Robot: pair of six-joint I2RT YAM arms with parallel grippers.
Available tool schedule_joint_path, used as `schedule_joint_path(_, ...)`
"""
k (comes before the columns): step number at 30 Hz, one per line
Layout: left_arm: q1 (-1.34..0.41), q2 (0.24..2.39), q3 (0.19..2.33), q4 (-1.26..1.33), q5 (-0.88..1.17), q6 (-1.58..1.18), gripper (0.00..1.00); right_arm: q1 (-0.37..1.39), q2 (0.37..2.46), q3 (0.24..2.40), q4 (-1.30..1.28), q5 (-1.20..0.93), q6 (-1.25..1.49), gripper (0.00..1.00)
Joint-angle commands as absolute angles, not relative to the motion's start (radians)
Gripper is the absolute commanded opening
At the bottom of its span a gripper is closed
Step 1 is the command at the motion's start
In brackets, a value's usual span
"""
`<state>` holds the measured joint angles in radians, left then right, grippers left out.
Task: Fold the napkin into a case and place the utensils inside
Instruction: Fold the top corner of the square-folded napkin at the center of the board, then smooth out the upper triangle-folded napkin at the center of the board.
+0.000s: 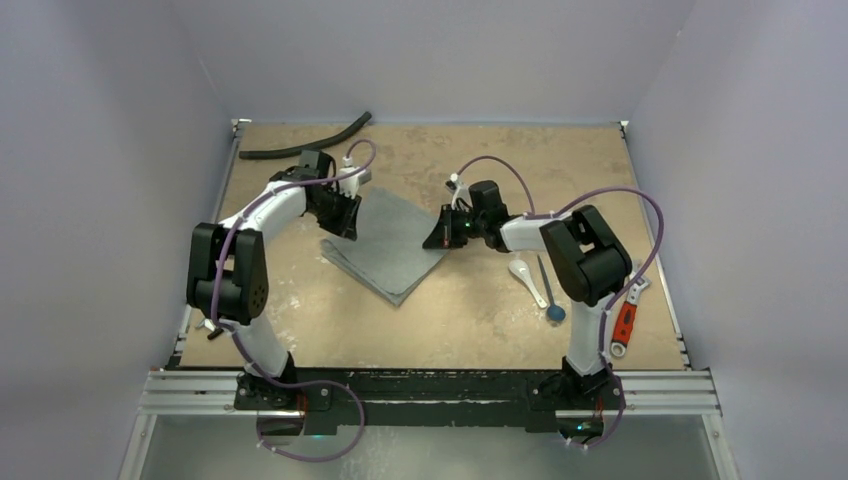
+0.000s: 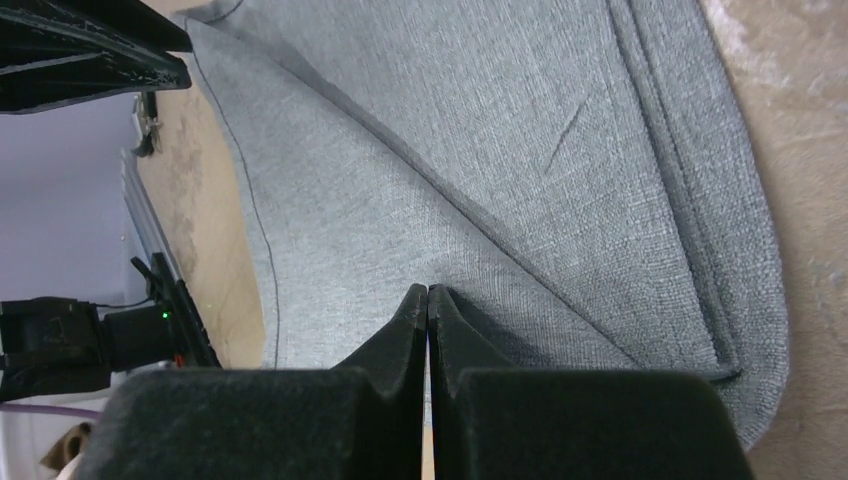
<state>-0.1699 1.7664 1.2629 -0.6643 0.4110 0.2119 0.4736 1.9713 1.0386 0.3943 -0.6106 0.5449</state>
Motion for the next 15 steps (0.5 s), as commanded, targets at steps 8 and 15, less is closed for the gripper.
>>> schedule_joint_path(8,-0.148,1.73,1.18,-0.584,0.31,0.304,0.17,0.413,2.012,1.006,0.537,-0.699,0.592,0.0)
schedule_joint_path(15,-0.095,1.737,1.15,-0.572,0.296,0.329,0.16,0.394,2.055,0.976,0.592,-0.727,0.593,0.0)
